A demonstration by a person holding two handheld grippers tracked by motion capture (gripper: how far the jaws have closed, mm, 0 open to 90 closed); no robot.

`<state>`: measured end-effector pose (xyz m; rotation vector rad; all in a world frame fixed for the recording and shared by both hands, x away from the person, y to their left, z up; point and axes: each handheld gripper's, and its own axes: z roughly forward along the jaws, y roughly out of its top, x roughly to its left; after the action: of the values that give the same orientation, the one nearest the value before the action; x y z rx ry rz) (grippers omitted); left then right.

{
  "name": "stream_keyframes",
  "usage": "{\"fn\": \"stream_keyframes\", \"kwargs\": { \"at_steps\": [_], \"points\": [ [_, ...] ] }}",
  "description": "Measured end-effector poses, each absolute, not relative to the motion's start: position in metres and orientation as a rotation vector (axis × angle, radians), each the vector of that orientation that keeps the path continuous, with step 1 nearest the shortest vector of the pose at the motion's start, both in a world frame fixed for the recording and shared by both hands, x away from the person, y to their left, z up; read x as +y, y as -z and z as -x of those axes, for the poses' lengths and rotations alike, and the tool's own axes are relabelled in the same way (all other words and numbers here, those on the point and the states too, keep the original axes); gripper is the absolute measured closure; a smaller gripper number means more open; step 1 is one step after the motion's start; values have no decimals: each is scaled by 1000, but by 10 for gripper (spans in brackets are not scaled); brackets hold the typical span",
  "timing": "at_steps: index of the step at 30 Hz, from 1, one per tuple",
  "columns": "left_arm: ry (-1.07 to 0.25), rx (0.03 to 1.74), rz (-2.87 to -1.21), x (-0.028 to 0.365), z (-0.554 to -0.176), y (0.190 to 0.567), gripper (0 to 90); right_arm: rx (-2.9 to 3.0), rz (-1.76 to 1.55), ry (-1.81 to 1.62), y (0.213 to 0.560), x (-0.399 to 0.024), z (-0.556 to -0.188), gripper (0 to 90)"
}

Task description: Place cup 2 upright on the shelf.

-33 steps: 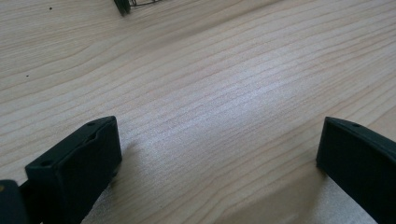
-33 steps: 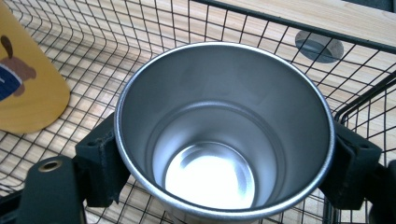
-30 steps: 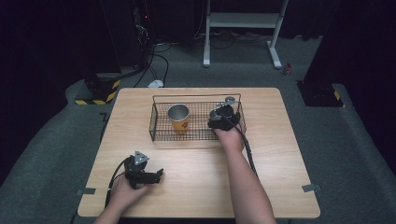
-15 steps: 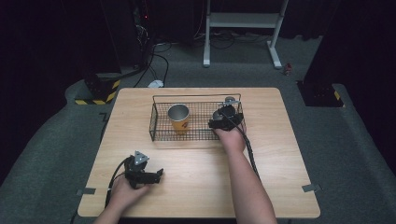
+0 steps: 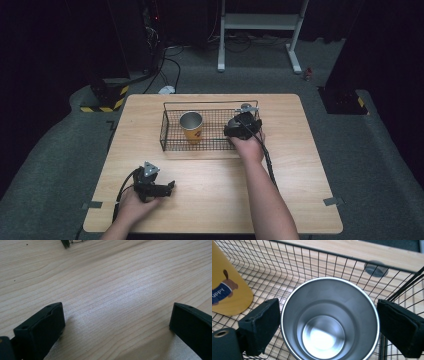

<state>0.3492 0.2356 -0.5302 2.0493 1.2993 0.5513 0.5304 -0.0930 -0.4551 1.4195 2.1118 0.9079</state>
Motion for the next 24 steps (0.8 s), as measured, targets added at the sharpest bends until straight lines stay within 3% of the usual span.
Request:
{"fn": "stream_keyframes", "kwargs": {
  "at_steps": [24],
  "points": [
    [-551, 1299, -2050, 236, -349, 530, 2, 2072, -1335, -1017, 431, -103, -505, 76]
  ]
}}
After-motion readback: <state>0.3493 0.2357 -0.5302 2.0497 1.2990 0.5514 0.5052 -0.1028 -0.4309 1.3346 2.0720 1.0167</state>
